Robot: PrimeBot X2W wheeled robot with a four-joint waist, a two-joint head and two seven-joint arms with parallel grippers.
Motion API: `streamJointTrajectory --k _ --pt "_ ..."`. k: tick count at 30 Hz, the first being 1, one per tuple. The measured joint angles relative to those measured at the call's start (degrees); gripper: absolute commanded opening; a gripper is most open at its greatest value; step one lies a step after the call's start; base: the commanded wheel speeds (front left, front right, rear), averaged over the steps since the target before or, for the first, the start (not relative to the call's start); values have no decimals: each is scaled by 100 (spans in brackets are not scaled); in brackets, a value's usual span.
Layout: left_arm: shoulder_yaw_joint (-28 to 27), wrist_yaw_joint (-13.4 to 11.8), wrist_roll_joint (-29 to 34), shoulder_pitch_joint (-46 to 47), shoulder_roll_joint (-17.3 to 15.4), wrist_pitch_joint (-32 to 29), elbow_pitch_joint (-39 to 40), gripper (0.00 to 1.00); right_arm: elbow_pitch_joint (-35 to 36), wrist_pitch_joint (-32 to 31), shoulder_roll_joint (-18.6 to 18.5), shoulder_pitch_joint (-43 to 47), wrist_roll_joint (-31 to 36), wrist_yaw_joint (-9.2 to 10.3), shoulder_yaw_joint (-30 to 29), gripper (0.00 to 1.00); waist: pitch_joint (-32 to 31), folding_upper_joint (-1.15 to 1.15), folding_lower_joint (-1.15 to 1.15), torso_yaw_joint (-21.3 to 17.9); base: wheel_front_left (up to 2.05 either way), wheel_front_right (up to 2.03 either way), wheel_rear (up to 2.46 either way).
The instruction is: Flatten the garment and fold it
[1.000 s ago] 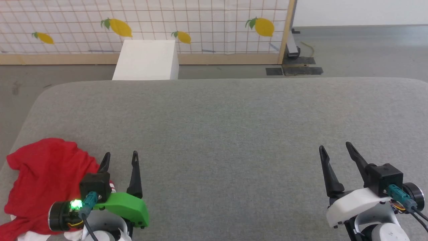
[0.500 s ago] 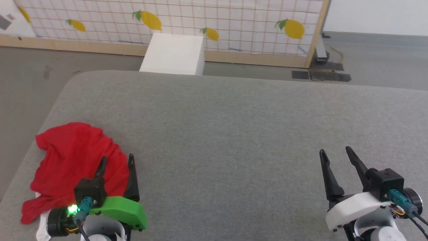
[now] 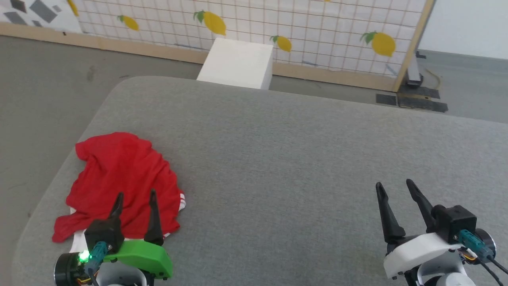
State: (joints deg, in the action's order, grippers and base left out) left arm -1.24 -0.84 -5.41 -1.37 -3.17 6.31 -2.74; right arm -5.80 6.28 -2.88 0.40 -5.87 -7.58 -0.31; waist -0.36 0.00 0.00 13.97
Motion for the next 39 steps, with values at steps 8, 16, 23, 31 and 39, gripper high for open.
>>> streamJointTrajectory --k 8,16,23,31,39 --pt "-24 -32 -75 -77 0 105 -23 100 -94 100 0 59 -86 0 7 100 -14 0 0 258 0 0 0" --pt "-60 -59 -158 -101 0 232 -62 100 -237 220 0 60 -170 0 21 100 25 0 0 547 0 0 0" --pt "-80 -93 -308 -109 0 293 -101 100 -324 292 0 60 -203 0 22 100 54 0 0 748 0 0 0" --pt "-83 -123 -405 -125 0 399 -140 100 -426 393 0 60 -222 0 16 100 132 0 0 955 0 0 0" --pt "-80 -174 -490 -127 0 497 -197 100 -528 487 0 60 -259 0 13 100 204 0 0 1164 0 0 0"
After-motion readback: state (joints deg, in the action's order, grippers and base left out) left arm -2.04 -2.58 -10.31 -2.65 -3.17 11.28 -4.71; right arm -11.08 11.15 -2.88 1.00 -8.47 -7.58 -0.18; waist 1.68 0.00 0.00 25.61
